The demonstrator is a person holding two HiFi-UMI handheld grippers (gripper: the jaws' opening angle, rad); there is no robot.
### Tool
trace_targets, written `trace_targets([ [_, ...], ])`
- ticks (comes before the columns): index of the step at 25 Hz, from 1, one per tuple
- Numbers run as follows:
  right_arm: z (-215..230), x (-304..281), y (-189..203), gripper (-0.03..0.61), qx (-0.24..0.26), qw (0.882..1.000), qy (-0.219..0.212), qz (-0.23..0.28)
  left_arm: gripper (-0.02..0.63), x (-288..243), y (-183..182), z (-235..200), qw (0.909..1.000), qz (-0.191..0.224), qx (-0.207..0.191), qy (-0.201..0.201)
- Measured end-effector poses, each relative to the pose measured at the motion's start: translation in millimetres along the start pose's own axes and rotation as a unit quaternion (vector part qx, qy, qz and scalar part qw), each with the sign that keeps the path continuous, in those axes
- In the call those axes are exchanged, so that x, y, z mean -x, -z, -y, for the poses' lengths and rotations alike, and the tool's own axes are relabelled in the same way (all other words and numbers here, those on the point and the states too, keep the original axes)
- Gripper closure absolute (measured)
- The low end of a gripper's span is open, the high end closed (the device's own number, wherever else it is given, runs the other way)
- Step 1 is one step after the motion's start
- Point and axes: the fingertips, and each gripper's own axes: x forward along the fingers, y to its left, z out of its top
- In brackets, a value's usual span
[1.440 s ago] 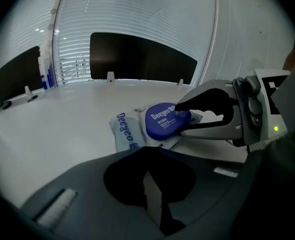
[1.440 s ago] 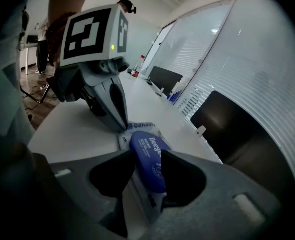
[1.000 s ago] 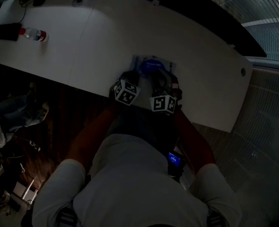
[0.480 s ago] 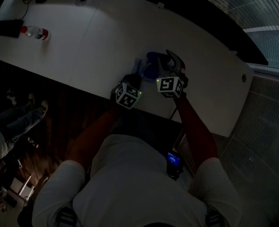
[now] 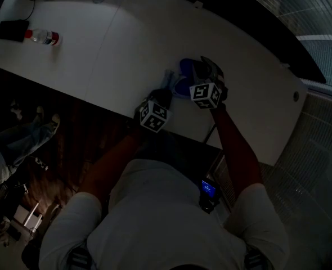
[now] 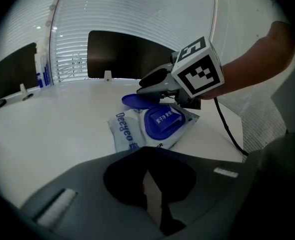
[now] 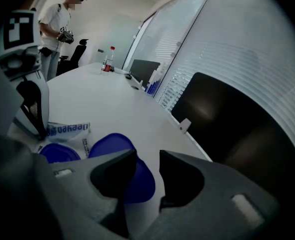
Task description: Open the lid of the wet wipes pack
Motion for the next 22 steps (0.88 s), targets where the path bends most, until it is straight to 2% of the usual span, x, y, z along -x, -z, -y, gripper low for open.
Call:
trace_targets([
  [5,-2.5,-4.0,7.5,0.433,-0.009,1.0,-0.006,-0.012,0.611,-0.9,1.1,0.0,1.0,-0.003,0.002,0.002],
  [9,-0.3,7.4,-3.3,0.434,-0.021,1.0,0.0,0.001,0.611,8.2,-8.4,-5.7,0.9995,0.005,0.025,0.017],
  [15,13.7,64.4,-40.3,0.527,-0.044,0.996,0.042,0.07,0.611,48.5,-56.5,-11.0,0.9979,0.06,0.023,0.001],
  [19,21.7,111.1,-77.2,0.562,-0.071,0.988,0.067,0.118,0.611,86.0,-95.6,-8.0,0.9943,0.106,0.014,-0.006],
  [22,36.5,152.7,-117.7,0.577,-0.106,0.977,0.091,0.16,0.611,115.3,-122.4,-1.1,0.9893,0.139,0.045,0.005],
])
